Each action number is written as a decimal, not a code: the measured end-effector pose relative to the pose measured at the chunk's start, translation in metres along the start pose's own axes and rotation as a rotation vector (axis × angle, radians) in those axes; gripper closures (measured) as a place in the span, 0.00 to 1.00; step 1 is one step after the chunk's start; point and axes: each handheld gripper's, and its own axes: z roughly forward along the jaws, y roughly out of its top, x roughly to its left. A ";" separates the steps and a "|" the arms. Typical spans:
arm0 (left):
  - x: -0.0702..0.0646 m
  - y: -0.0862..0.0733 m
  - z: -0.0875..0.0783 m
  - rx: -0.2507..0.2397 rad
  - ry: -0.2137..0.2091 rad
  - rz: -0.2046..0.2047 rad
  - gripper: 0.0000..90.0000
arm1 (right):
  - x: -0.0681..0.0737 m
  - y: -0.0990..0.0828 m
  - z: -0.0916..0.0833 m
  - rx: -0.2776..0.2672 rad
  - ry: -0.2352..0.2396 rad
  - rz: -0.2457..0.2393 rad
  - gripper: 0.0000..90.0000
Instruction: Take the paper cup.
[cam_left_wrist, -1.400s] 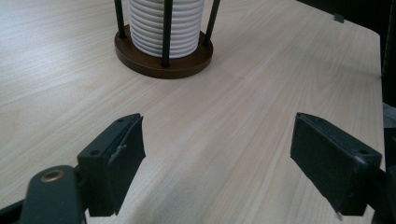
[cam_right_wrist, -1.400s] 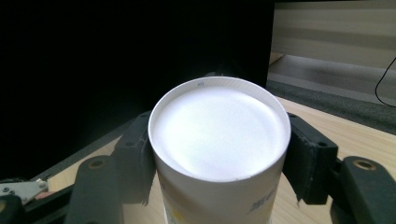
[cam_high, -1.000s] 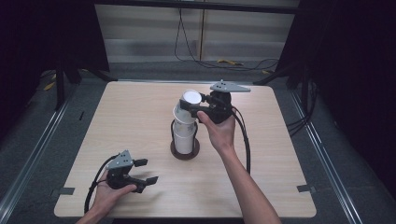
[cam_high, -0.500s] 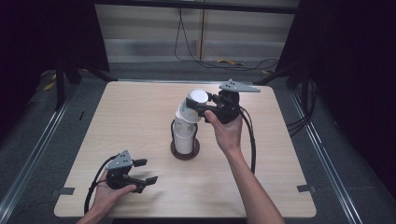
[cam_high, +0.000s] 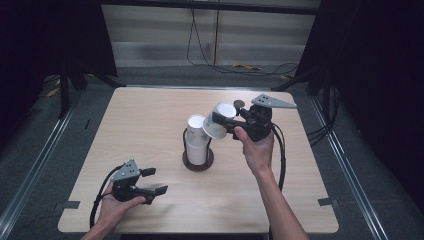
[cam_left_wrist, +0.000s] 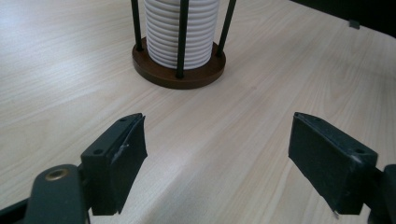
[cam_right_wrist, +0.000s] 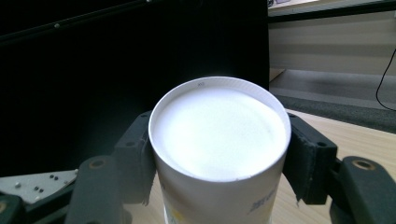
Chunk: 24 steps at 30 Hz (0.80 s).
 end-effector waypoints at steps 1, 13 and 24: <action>0.000 0.001 0.001 -0.007 0.000 -0.002 0.21 | 0.000 -0.002 -0.001 0.009 0.000 -0.005 0.39; -0.003 0.006 0.005 -0.036 -0.007 -0.008 0.21 | 0.002 -0.028 -0.012 0.073 0.041 -0.014 0.40; -0.005 0.015 0.009 -0.054 -0.039 0.007 0.22 | 0.012 -0.053 -0.001 0.144 0.080 -0.023 0.40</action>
